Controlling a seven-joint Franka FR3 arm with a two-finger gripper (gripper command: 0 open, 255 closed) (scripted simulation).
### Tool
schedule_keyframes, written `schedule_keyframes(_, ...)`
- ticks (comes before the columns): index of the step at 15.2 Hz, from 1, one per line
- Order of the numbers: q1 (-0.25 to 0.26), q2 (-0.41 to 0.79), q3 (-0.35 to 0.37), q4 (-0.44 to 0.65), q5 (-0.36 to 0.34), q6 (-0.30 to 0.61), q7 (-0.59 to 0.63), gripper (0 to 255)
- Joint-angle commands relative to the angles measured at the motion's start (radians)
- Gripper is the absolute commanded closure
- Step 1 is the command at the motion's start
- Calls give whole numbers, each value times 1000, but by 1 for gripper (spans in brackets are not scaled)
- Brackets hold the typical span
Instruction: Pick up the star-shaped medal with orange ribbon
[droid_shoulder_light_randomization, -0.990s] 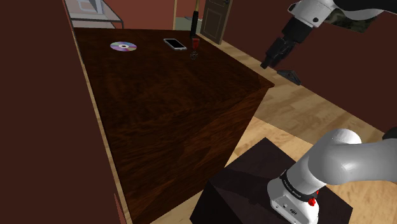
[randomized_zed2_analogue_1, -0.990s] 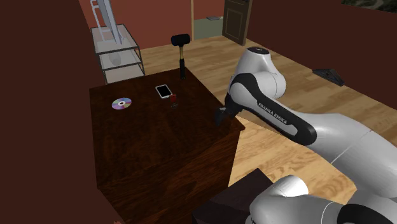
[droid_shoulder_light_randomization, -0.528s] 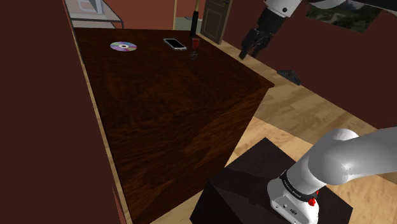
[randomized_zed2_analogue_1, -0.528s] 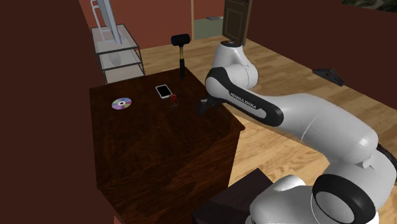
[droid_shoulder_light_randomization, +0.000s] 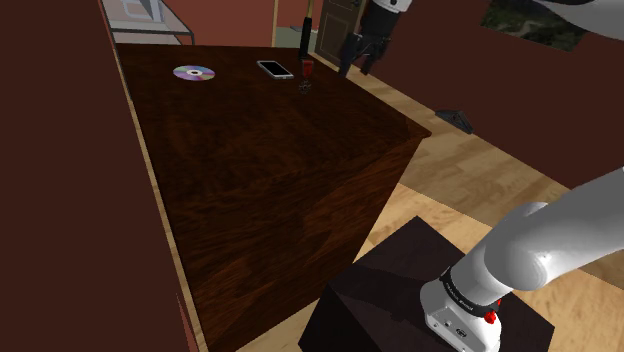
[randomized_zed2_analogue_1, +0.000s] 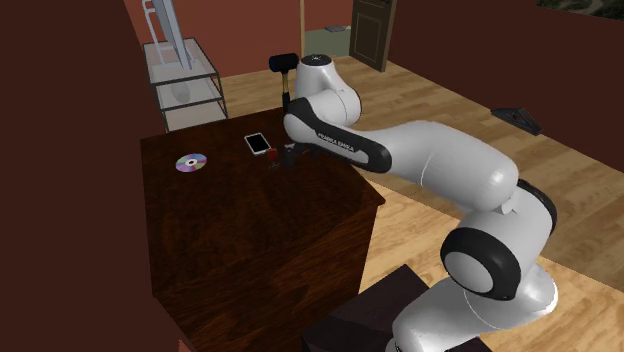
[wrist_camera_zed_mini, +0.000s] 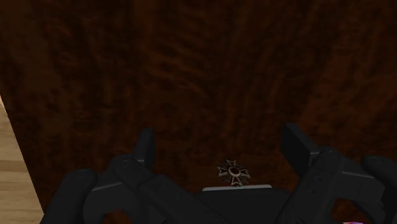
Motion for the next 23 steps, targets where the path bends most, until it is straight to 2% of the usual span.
schedule_keyframes(1,2,100,25,100,-32,1,33,0)
schedule_keyframes(8,38,410,76,468,-167,-68,125,0)
schedule_keyframes(9,43,431,77,495,-176,-76,129,0)
schedule_keyframes(16,38,402,73,355,-172,36,139,0)
schedule_keyframes(18,38,402,73,355,-172,36,139,0)
schedule_keyframes(19,38,405,74,357,-172,36,139,255)
schedule_keyframes(23,38,405,74,357,-172,36,139,255)
